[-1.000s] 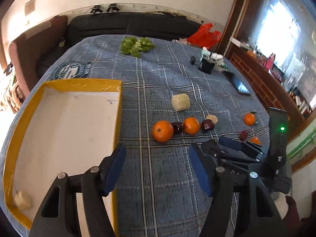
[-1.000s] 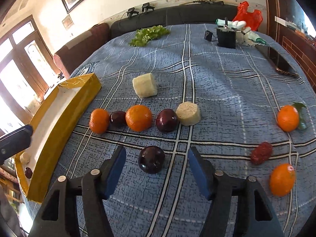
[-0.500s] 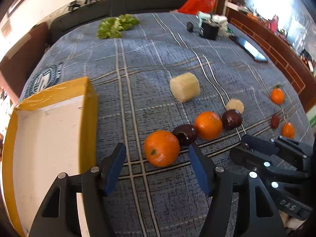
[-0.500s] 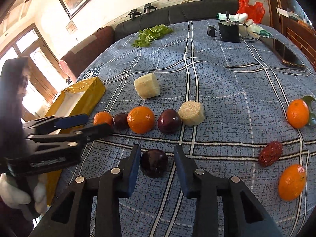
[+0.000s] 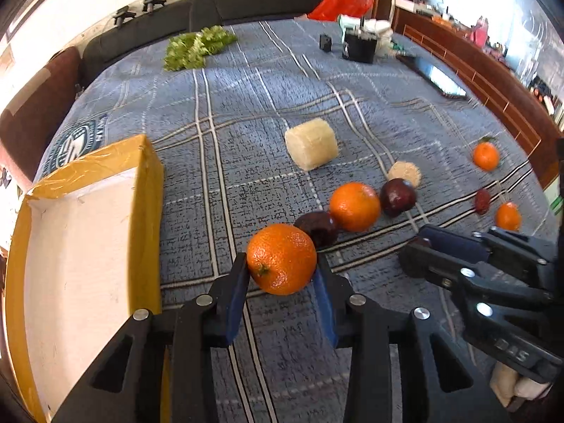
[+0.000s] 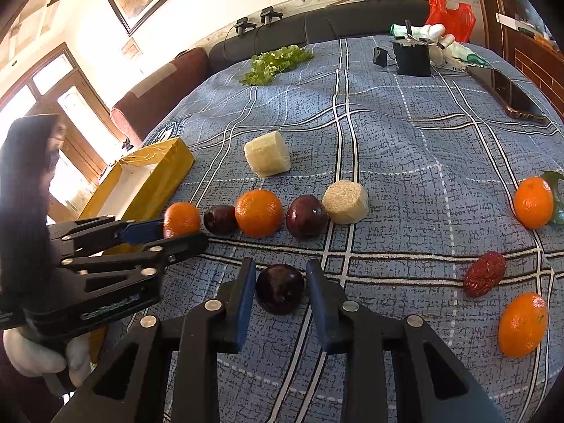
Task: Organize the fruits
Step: 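Grasp a mandarin orange with the left tool while the right tool grasps a dark plum, then carry the orange and plum into the yellow tray and open both tools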
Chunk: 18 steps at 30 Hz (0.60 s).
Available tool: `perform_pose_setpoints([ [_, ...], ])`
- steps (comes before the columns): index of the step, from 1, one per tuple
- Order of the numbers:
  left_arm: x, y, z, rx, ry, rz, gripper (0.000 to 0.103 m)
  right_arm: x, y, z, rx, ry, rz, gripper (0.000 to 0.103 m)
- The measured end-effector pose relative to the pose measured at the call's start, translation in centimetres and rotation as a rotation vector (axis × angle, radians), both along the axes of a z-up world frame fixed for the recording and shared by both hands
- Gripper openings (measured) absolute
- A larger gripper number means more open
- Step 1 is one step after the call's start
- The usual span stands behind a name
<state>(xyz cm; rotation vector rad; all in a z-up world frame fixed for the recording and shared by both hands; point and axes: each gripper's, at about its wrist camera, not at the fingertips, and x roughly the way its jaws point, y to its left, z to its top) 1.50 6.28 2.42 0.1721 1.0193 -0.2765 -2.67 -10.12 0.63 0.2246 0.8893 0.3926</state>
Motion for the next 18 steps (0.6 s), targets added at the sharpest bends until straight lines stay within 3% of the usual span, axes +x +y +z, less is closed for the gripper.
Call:
perform_pose_setpoints([
  [7, -3.9, 3.8, 3.6, -0.118, -0.080, 0.086, 0.035, -0.8, 0.1, 0.9, -0.010, -0.057, -0.011, 0.030],
  [12, -7.5, 8.7, 6.3, -0.199, -0.146, 0.174, 0.035, -1.2, -2.2, 2.0, 0.124, -0.057, -0.054, 0.030],
  [18, -10.7, 14.4, 7.2, -0.251, -0.189, 0.279, 0.035, -1.9, -2.8, 1.8, 0.204, 0.023, -0.073, 0.030],
])
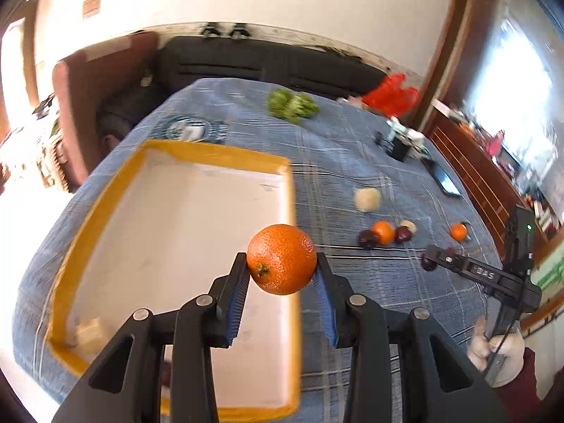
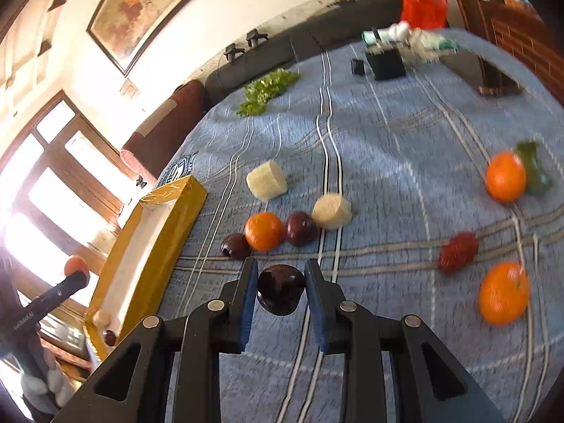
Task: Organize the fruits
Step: 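Carry the orange and plum into the yellow tray and open both tools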
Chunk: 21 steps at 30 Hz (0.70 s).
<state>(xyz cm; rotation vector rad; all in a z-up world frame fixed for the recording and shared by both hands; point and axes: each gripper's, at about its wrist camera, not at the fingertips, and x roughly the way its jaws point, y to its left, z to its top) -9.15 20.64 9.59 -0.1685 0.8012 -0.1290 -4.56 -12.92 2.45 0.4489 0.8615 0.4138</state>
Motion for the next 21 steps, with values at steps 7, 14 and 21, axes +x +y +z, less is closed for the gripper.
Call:
perform_pose_setpoints([
  [7, -0.9, 6.2, -2.3, -0.028, 0.058, 0.137, 0.035, -1.2, 5.7, 3.5, -0.014, -0.041, 0.120, 0.030],
  [14, 1.0, 9.6, -4.6, 0.016, 0.133, 0.191, 0.035, -2.0, 17.6, 5.1, -0.075, -0.061, 0.353, 0.031],
  [21, 2.4, 11.1, -6.1, 0.041, 0.179, 0.211, 0.036, -2.3, 25.6, 1.9, -0.146, -0.006, 0.485, 0.031],
])
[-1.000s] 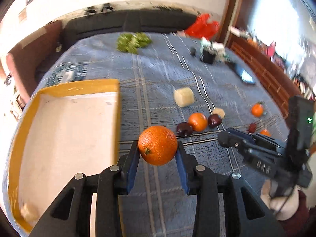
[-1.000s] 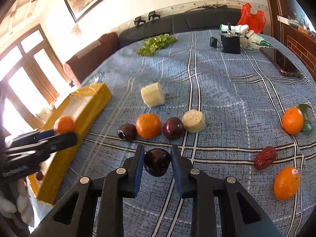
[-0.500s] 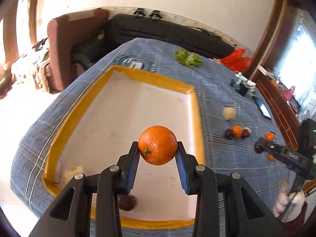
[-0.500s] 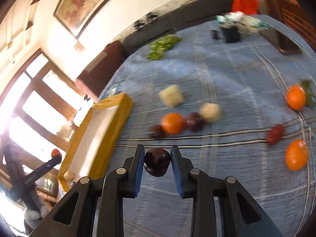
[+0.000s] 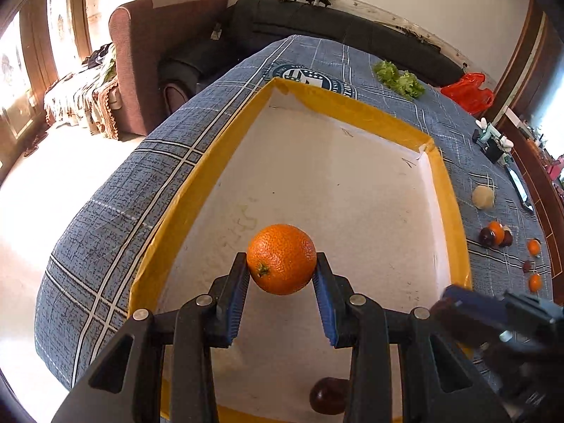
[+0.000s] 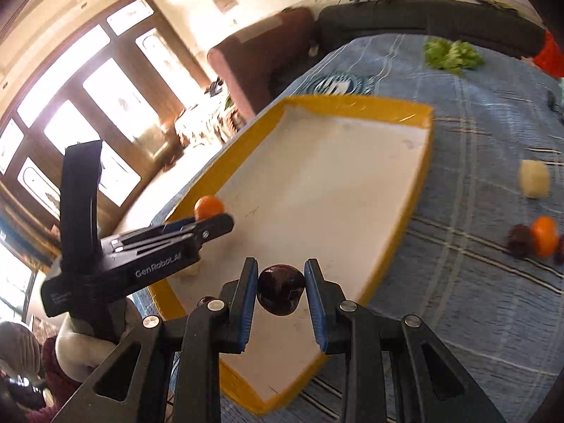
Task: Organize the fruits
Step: 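Carry the orange and plum into the yellow tray and open both tools, then move both open tools back to the fruit row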
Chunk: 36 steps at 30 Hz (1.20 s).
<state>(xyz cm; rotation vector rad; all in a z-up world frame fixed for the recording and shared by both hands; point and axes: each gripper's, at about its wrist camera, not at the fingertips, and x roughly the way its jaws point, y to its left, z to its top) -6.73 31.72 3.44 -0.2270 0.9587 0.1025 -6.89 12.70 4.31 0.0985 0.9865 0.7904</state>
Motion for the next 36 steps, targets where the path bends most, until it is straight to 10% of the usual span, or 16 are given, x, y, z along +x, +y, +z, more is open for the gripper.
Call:
perform_pose_setpoints([
  [12, -0.9, 1.5, -0.1, -0.108, 0.000, 0.053, 0.044, -1.4, 4.5, -1.6, -0.129, -0.094, 0.067, 0.034],
  [18, -2.7, 1.7, 2.0, -0.172, -0.067, 0.085, 0.069, -2.0, 2.0, 0.1, -0.093, -0.141, 0.033, 0.053],
  [27, -7.1, -1.1, 6.5, -0.346, -0.258, 0.048, 0.088, -4.5, -4.8, 3.0, -0.092, -0.281, -0.142, 0.077],
  [36, -7.6, -9.3, 9.4, -0.226, -0.285, -0.117, 0.088, -3.3, -19.1, 3.8, -0.101, -0.300, -0.444, 0.095],
])
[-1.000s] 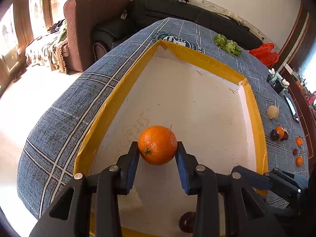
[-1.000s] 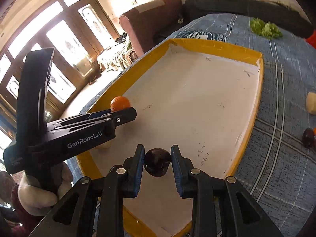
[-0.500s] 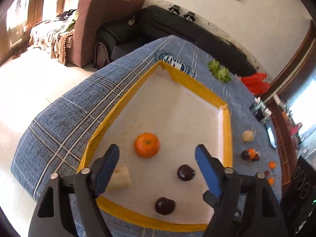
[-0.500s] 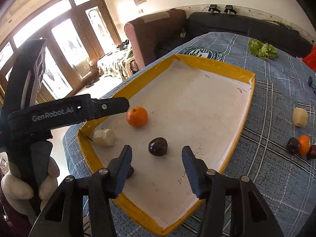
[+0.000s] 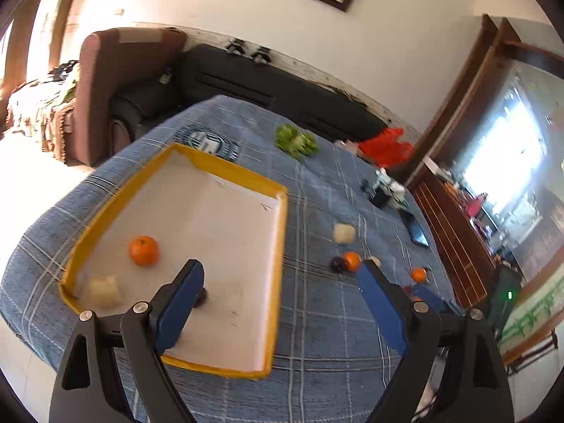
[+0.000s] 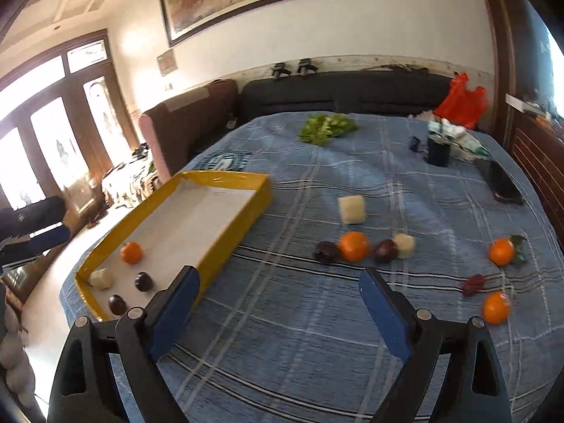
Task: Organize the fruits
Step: 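Move both open tools back to the fruit row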
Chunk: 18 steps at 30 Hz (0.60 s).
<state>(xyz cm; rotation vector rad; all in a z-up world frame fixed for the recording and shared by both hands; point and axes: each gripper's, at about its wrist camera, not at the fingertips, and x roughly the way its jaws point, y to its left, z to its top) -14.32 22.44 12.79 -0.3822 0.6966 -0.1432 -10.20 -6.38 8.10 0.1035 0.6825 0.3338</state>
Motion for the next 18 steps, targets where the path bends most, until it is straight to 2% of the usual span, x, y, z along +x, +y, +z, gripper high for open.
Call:
perform_pose_setpoints([
  [8, 2.0, -3.2, -2.0, -0.010, 0.072, -0.069, 0.088, 0.7, -13.7, -1.1, 0.003, 0.061, -0.276, 0.095],
  [13, 3.5, -5.2, -3.4, 0.009, 0.122, -0.101, 0.088, 1.6, -17.5, -2.5, 0.069, 0.136, -0.339, 0.095],
  [18, 4.9, -7.3, -4.4, 0.043, 0.167, -0.129, 0.088, 3.1, -17.5, -4.6, 0.122, 0.204, -0.331, 0.093],
])
